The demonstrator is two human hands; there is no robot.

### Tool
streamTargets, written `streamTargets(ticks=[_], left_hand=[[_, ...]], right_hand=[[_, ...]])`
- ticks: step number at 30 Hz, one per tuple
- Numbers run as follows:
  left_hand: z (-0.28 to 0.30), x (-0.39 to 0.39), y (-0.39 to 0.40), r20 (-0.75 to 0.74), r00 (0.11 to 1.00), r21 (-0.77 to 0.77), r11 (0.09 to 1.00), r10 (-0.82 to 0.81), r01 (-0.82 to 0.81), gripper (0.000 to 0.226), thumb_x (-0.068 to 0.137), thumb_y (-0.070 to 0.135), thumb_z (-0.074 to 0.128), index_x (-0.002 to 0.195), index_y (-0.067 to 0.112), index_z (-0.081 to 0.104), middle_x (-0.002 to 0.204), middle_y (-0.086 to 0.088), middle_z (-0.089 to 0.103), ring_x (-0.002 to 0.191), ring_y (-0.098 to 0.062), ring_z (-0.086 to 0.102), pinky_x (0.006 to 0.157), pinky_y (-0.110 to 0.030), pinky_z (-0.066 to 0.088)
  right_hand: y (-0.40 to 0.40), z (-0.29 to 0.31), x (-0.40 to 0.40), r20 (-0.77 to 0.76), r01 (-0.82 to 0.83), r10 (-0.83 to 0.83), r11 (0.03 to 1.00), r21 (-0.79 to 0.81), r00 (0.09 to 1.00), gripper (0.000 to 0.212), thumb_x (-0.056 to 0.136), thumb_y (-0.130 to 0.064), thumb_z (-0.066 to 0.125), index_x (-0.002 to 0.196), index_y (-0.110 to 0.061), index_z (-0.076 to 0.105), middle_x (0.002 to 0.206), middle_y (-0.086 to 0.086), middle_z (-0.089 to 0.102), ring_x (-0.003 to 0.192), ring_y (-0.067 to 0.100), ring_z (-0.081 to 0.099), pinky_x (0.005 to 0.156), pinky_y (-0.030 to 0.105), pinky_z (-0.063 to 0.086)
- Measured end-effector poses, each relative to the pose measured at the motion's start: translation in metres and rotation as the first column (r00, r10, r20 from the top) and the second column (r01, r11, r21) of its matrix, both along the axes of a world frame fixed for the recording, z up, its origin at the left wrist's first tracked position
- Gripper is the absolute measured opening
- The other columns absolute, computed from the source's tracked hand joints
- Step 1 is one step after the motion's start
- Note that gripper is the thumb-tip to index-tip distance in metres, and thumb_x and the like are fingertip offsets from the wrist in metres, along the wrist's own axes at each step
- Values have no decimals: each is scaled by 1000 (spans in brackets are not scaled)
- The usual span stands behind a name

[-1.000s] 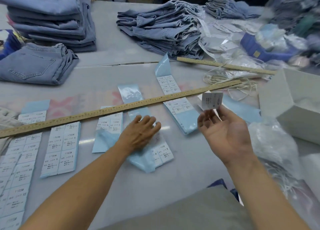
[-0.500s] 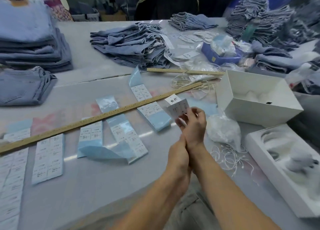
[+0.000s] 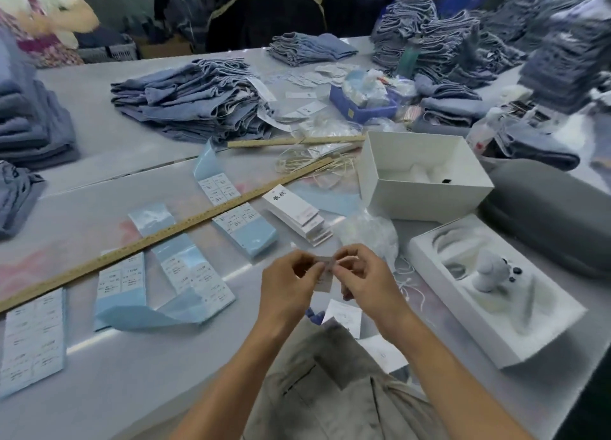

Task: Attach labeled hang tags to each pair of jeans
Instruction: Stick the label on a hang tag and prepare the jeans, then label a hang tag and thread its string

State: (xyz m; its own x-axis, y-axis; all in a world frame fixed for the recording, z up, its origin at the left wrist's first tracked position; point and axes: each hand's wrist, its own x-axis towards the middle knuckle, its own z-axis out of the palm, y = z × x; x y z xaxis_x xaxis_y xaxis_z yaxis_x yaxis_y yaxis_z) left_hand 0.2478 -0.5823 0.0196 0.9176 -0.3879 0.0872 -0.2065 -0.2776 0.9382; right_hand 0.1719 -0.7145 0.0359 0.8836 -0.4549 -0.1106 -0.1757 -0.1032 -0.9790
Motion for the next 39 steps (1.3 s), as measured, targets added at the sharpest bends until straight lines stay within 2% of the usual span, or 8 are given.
streamTargets(ticks=[4, 8, 11, 15, 17, 20, 25, 39], left_hand=[[-6, -7, -12, -83, 997, -74, 997, 11, -17, 18, 94, 19, 72, 83, 33, 72, 78, 16, 72, 82, 9, 64, 65, -8, 48], [-9, -9, -17, -228, 972, -179, 984, -49, 7, 13, 94, 15, 71, 89, 26, 76, 81, 12, 76, 77, 2, 68, 59, -11, 49], [-16, -6, -17, -226, 972, -169, 985, -64, 26, 10, 91, 21, 75, 90, 31, 78, 86, 15, 77, 82, 2, 69, 64, -11, 51], [-24, 40, -27, -444, 879, -250, 918, 173, -307, 56, 91, 29, 76, 142, 26, 51, 128, 10, 61, 105, -12, 65, 86, -32, 56], [-29, 77, -40, -263, 925, -79, 950, 274, -303, 52, 97, 23, 69, 145, 20, 50, 134, 3, 57, 111, -16, 61, 93, -36, 52], [-46, 128, -73, 174, 983, 382, 915, 66, -129, 31, 99, 20, 63, 130, 15, 66, 135, -2, 61, 121, -22, 58, 99, -37, 48], [-69, 179, -116, 266, 936, 739, 672, -232, -43, 27, 94, 36, 64, 102, 10, 67, 118, -10, 63, 111, -28, 56, 82, -39, 48], [-66, 222, -107, 149, 960, 642, 762, -236, 88, 18, 85, 30, 81, 101, 20, 81, 103, 2, 73, 93, -16, 63, 71, -27, 44]], right_hand=[[-7, -3, -12, -73, 167, -165, 986, 12, 984, 43, 89, -31, 77, 122, -39, 51, 111, -5, 62, 92, 21, 66, 61, 24, 57], [-6, -13, -15, -31, 181, -181, 983, 13, 983, 8, 89, -23, 77, 90, -26, 70, 85, -11, 70, 77, 12, 64, 60, 18, 50], [-4, -17, -16, -1, 186, -187, 982, -40, 982, 7, 88, -19, 77, 84, -18, 71, 78, -9, 69, 73, 4, 62, 66, 17, 50], [-1, -20, -18, 45, 300, -299, 954, -26, 953, 9, 89, -15, 75, 82, -20, 72, 81, -6, 71, 76, 1, 62, 70, 14, 50], [0, -25, -23, 41, 339, -341, 939, 52, 939, 13, 89, -15, 75, 80, -24, 73, 82, -9, 72, 76, 1, 64, 70, 13, 51], [3, -38, -29, 0, 348, -350, 932, 103, 937, 15, 90, -17, 74, 80, -28, 74, 83, -10, 73, 80, 4, 66, 69, 13, 51], [-2, -62, -31, -43, 414, -412, 908, 67, 910, 12, 89, -15, 75, 82, -24, 73, 83, -10, 74, 79, 3, 66, 73, 22, 53], [3, -76, -26, -132, 409, -394, 904, 122, 910, 15, 86, -8, 76, 77, -18, 72, 71, -5, 73, 70, 9, 63, 71, 38, 54]])
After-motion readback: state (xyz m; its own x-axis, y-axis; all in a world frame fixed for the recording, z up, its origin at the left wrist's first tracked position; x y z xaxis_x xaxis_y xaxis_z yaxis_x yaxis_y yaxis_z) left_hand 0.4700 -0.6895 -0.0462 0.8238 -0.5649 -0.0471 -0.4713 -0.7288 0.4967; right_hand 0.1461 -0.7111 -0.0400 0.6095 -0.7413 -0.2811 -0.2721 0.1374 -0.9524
